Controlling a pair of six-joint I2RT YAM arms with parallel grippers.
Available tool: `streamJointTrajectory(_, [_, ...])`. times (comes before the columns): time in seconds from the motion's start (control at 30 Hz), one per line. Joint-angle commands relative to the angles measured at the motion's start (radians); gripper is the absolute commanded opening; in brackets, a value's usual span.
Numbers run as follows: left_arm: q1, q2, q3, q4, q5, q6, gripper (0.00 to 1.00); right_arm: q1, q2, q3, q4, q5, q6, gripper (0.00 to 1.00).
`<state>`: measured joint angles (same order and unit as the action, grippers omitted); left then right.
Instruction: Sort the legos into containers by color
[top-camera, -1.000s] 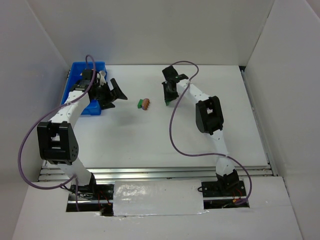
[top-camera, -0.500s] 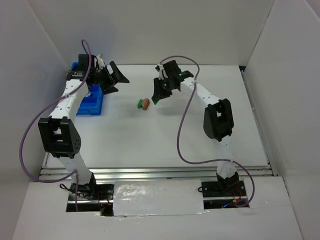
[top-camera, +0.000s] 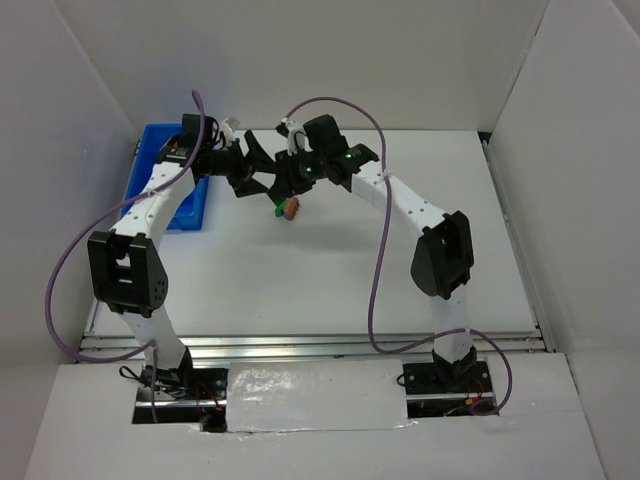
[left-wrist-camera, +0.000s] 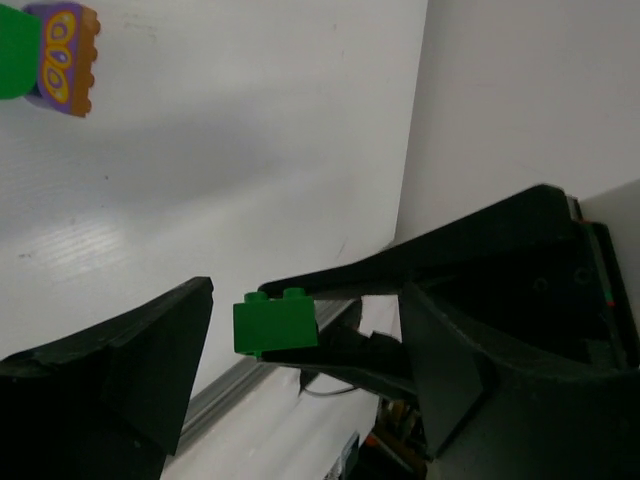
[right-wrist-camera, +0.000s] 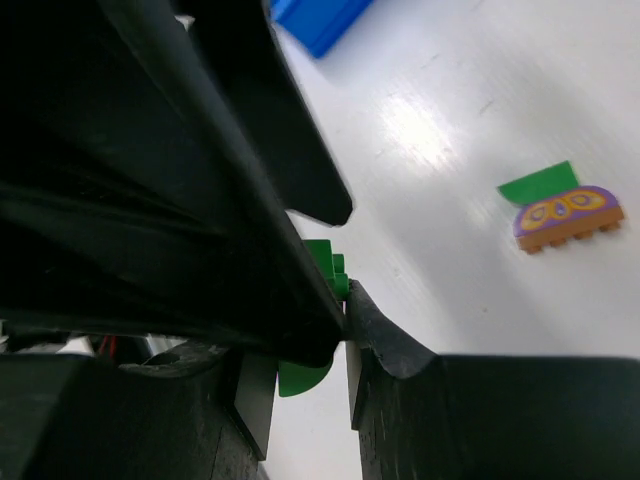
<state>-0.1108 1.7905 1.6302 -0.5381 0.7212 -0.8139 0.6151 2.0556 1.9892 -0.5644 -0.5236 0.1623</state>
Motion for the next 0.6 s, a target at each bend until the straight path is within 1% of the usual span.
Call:
streamJointTrajectory(0.0, [-0.021,-0.023,0.01,0.023,0.027,-0.01,0.88,-0.003,-0.08,-0.032,0.084,0.112,-0.006,0.0])
streamJointTrajectory(0.1, [-0.027,-0.032,-0.018,0.01,0.023,-0.008,0.81,-0.003,-0.144,-0.127,0.185,0.2,0.005,0.0])
streamJointTrajectory(0.13, [-0.029,-0.034,-0.024,0.01,0.023,-0.008,0.77,-0.003,-0.152,-0.144,0.199,0.212,0.006,0.0])
streamJointTrajectory(0.2, [-0.03,-0.037,-0.032,0.009,0.021,-0.01,0.74,-0.003,-0.157,-0.153,0.212,0.224,0.009,0.0])
streamJointTrajectory(0.3, [-0.033,-0.031,-0.023,0.003,0.017,-0.005,0.75,-0.003,-0.15,-0.147,0.224,0.189,0.016,0.0])
streamJointTrajectory(0.33, [-0.036,-0.023,-0.02,0.001,0.021,-0.004,0.75,-0.002,-0.152,-0.156,0.231,0.159,0.02,0.0])
streamJointTrajectory(0.47, [-0.044,-0.013,-0.013,0.012,0.04,-0.008,0.79,-0.002,-0.155,-0.159,0.265,0.119,0.04,0.0])
streamJointTrajectory(0.57, [-0.047,-0.01,-0.007,0.023,0.049,-0.01,0.76,-0.002,-0.149,-0.153,0.265,0.102,0.036,0.0])
